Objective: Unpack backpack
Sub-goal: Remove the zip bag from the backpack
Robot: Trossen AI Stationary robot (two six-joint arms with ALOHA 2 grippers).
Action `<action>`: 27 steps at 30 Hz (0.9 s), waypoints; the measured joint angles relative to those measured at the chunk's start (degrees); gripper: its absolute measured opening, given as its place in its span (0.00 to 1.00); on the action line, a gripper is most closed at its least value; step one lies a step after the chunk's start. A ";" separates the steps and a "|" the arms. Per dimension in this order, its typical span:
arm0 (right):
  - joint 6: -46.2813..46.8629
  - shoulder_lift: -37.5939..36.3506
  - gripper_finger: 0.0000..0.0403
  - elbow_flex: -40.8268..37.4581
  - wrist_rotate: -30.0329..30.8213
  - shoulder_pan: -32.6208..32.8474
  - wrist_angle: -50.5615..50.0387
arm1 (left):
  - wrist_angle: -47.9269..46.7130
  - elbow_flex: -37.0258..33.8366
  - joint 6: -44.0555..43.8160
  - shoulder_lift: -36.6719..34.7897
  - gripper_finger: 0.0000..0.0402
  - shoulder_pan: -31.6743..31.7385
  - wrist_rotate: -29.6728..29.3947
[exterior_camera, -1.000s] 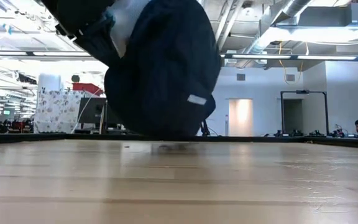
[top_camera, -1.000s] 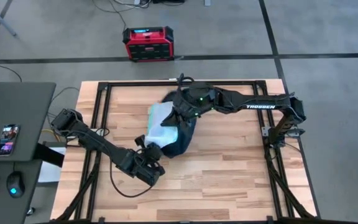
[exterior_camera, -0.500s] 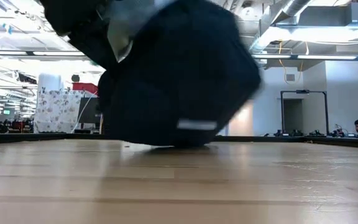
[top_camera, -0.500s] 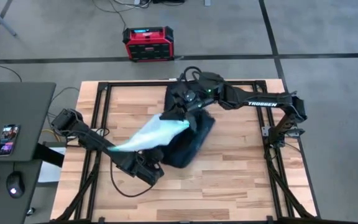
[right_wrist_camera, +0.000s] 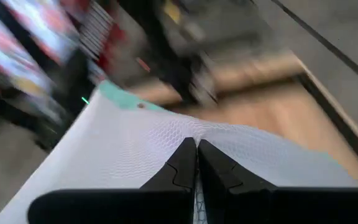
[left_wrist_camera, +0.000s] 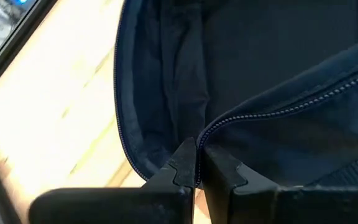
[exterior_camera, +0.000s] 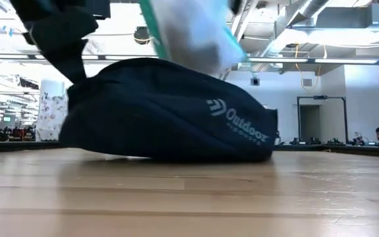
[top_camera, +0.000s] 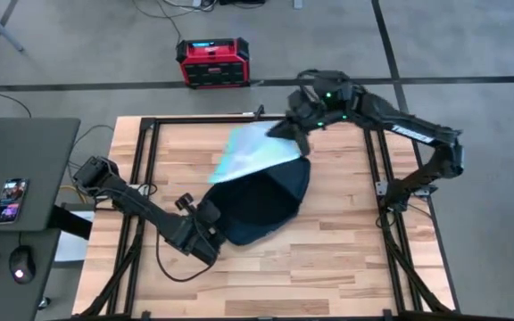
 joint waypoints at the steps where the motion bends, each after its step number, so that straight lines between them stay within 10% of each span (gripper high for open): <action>1: -1.66 -0.96 0.00 0.00 2.96 -0.30 -5.19 | -1.01 0.00 -1.63 0.00 0.00 -0.27 0.11; 11: 3.21 -6.51 0.00 -12.03 13.98 9.84 -32.69 | -3.09 0.00 -6.31 0.00 0.00 -1.22 4.92; 27: 24.88 -9.21 0.00 -47.09 13.50 35.24 -2.25 | 5.80 -0.13 8.25 0.00 0.01 0.02 11.95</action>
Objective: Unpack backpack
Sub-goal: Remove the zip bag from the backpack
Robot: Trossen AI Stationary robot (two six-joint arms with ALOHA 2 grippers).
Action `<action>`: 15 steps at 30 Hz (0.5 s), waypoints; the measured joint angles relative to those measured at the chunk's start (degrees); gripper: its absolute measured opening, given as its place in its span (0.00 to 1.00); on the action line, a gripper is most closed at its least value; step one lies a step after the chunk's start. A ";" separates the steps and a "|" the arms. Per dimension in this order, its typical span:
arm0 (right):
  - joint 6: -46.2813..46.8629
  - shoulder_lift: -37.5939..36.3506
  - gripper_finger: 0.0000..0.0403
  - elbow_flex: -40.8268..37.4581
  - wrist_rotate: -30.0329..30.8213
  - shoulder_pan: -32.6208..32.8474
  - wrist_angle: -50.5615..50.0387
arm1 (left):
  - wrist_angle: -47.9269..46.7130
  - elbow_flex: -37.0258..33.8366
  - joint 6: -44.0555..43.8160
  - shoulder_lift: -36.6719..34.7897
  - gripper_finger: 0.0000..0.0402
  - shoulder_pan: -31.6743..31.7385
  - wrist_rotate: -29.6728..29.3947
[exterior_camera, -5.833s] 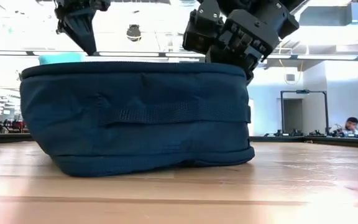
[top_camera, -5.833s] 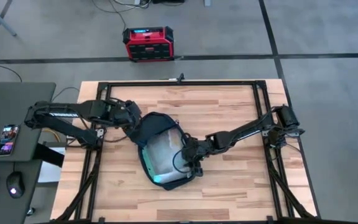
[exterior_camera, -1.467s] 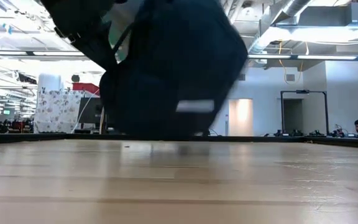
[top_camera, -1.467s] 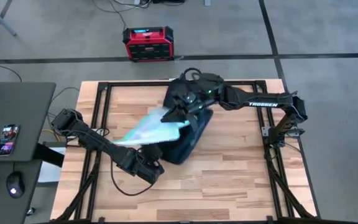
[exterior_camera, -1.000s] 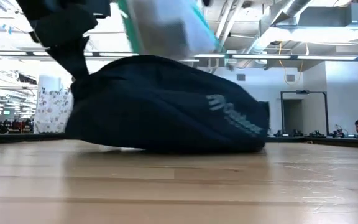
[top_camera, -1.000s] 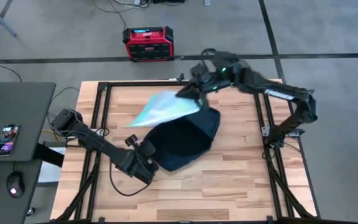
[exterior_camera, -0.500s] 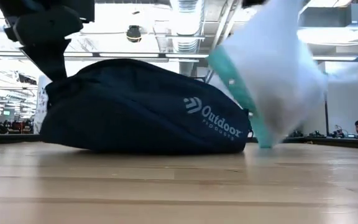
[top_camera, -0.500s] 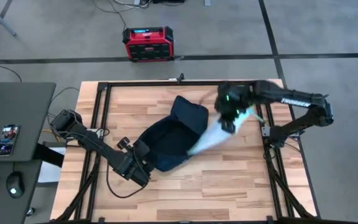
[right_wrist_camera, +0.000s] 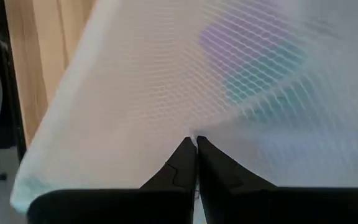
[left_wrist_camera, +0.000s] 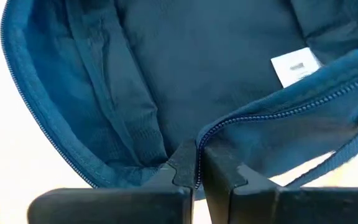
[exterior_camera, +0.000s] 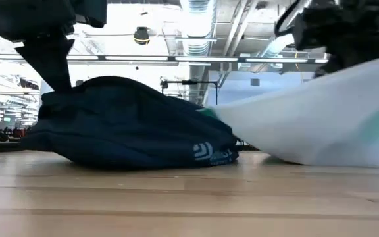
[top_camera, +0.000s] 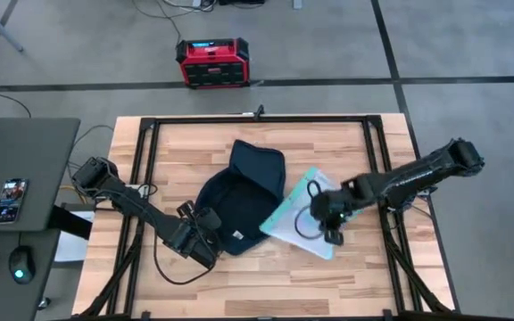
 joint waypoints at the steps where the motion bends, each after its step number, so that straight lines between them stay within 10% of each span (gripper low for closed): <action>1: 4.64 0.00 0.00 -0.56 0.24 1.11 0.13 | -0.01 0.00 0.75 0.00 0.03 0.45 1.33; 9: 20.65 -0.39 0.25 -2.49 -7.78 3.87 -1.51 | -1.67 0.96 10.96 -0.02 0.25 5.72 17.74; 15: 21.88 -1.07 0.47 -0.16 -2.42 2.06 7.77 | -3.47 5.35 20.80 -1.60 0.34 7.14 11.76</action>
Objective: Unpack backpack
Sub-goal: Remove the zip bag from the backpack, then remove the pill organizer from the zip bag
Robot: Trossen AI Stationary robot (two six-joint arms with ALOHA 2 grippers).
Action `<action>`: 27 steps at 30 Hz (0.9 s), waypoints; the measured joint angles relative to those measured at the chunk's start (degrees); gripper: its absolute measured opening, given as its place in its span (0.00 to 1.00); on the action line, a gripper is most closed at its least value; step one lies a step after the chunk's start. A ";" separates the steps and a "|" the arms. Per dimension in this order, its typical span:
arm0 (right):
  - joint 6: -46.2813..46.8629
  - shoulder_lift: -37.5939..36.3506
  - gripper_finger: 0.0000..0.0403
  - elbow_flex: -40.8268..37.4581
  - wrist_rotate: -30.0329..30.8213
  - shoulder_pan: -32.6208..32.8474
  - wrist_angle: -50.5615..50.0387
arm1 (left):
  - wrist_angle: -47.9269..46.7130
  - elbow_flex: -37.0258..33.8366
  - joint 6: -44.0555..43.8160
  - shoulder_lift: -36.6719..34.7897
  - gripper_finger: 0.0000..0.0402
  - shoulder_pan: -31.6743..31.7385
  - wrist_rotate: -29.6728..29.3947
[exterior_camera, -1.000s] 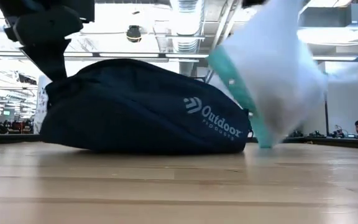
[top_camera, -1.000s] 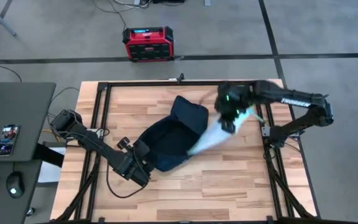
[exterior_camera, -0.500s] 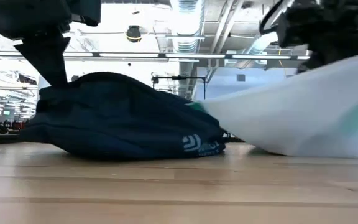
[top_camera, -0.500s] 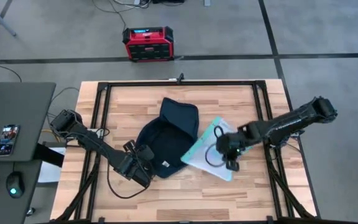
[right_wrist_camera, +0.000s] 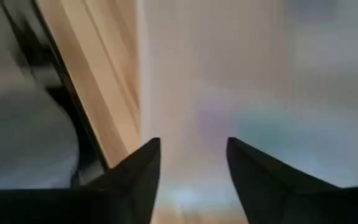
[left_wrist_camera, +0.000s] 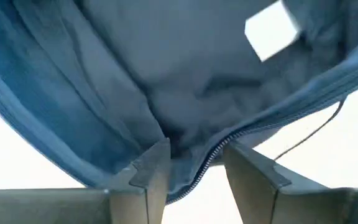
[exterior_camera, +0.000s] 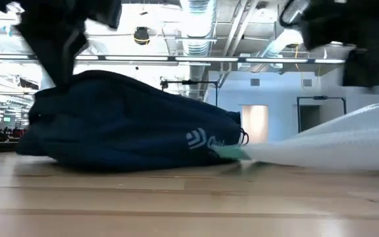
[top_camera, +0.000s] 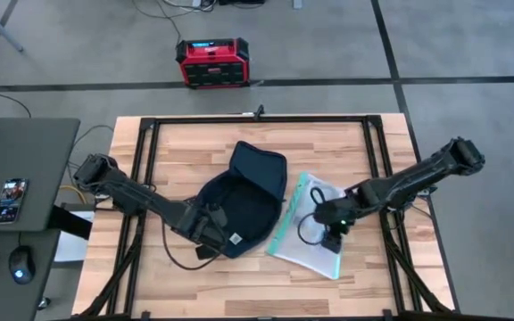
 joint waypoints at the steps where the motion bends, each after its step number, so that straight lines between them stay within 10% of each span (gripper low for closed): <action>1: -1.10 0.07 0.50 0.01 2.54 -0.80 3.77 | 0.89 0.37 1.44 -0.77 0.35 0.33 -2.33; 6: -10.39 4.02 0.56 0.15 14.83 -4.80 12.26 | 5.36 -1.28 9.74 -3.76 0.36 1.05 -10.81; 20: -24.72 32.58 0.55 6.64 15.36 -14.87 34.87 | 10.81 -13.15 4.47 -10.80 0.36 -0.68 -11.87; 27: -37.02 31.22 0.55 22.28 9.30 -21.30 9.74 | 15.85 -13.13 5.56 -18.22 0.36 -0.84 -12.27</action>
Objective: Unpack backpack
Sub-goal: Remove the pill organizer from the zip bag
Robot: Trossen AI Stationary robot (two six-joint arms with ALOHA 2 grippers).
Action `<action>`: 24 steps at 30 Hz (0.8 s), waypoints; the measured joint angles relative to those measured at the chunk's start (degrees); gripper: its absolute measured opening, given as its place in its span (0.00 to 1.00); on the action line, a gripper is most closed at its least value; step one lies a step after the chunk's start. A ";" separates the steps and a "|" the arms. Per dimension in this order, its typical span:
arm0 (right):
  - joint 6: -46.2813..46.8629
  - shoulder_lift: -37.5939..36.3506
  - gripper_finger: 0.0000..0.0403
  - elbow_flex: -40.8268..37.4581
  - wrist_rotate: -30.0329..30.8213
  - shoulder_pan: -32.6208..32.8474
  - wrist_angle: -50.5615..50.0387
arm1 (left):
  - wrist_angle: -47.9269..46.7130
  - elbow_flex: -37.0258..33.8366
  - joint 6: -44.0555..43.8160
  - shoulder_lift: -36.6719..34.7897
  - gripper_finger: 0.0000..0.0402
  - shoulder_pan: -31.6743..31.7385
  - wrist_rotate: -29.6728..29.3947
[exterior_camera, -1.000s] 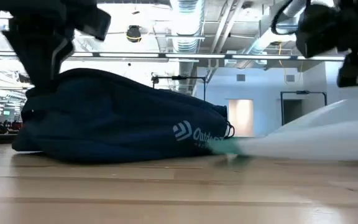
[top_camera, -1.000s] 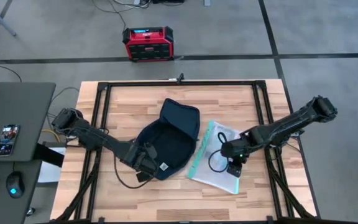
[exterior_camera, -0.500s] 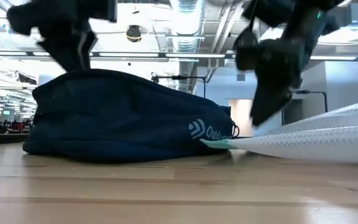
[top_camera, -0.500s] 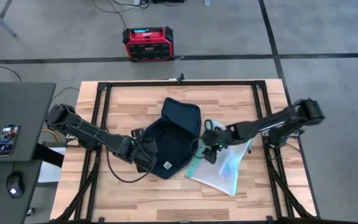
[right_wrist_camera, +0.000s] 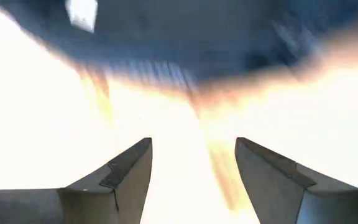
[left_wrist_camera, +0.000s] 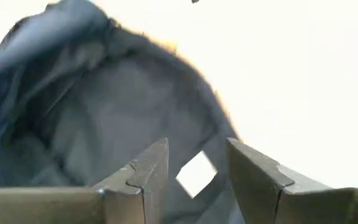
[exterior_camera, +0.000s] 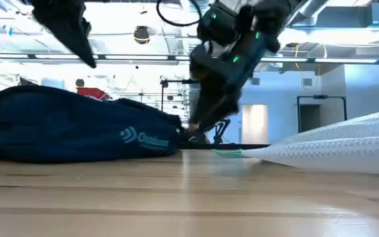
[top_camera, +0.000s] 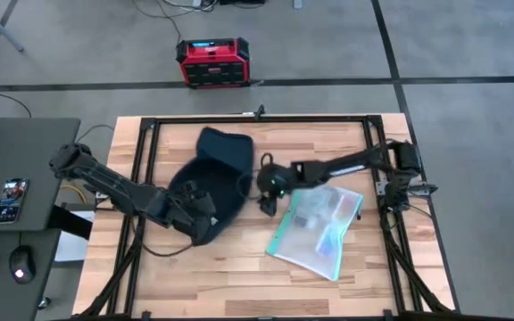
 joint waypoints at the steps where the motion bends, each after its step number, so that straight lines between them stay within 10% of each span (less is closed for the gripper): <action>1: -2.02 -1.56 0.55 1.55 0.03 -0.18 -6.03 | 2.14 0.00 0.57 -0.60 0.36 0.00 -0.15; 13: 6.65 -27.91 0.55 -10.68 7.84 4.51 -30.45 | 48.25 0.09 18.42 17.41 0.36 4.25 1.77; 24: 13.00 -32.77 0.55 -31.49 9.07 5.70 -20.97 | 74.27 0.09 1.90 37.45 0.36 6.82 8.30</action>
